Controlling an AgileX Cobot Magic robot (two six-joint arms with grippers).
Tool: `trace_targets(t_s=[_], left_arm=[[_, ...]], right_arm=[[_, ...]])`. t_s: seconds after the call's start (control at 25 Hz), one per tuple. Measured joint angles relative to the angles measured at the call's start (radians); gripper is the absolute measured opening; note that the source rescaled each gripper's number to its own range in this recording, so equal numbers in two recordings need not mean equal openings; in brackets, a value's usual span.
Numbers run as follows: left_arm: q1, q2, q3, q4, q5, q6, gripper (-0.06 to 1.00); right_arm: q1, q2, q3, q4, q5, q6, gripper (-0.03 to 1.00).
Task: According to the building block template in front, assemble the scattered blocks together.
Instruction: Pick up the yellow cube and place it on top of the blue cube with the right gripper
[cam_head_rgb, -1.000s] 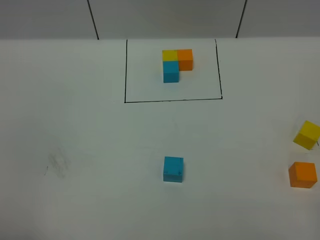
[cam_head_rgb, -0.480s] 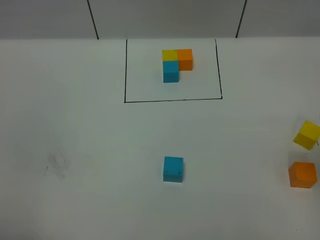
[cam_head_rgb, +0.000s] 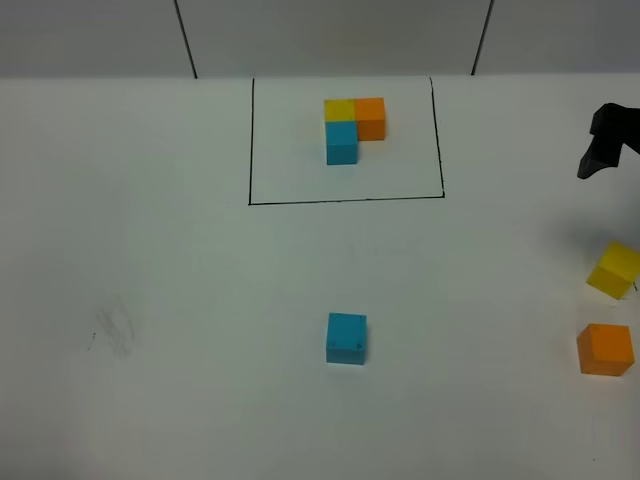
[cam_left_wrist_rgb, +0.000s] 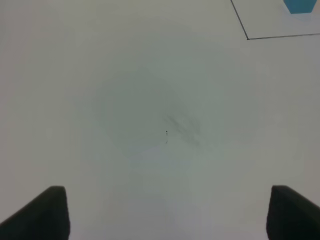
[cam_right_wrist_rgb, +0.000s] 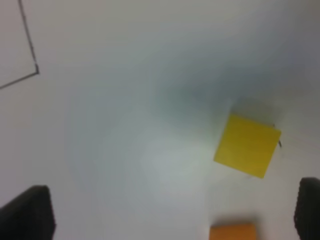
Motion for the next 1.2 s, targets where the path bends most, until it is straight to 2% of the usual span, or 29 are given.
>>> trace_targets(t_s=[0.28,0.64,0.92,1.2], left_arm=[[0.000,0.000,0.000,0.000,0.000,0.000,0.68],[0.000,0.000,0.000,0.000,0.000,0.000,0.68],[0.000,0.000,0.000,0.000,0.000,0.000,0.68],[0.000,0.000,0.000,0.000,0.000,0.000,0.68]], right_arm=[[-0.041,0.131,-0.025,-0.001,0.013,0.058,0.92],[-0.051,0.201,-0.025,-0.088,0.055,0.136,0.86],[-0.053,0.264,-0.025,-0.076,0.037,0.139,0.84],[-0.053,0.310,-0.026,-0.073,-0.033,0.139,0.82]])
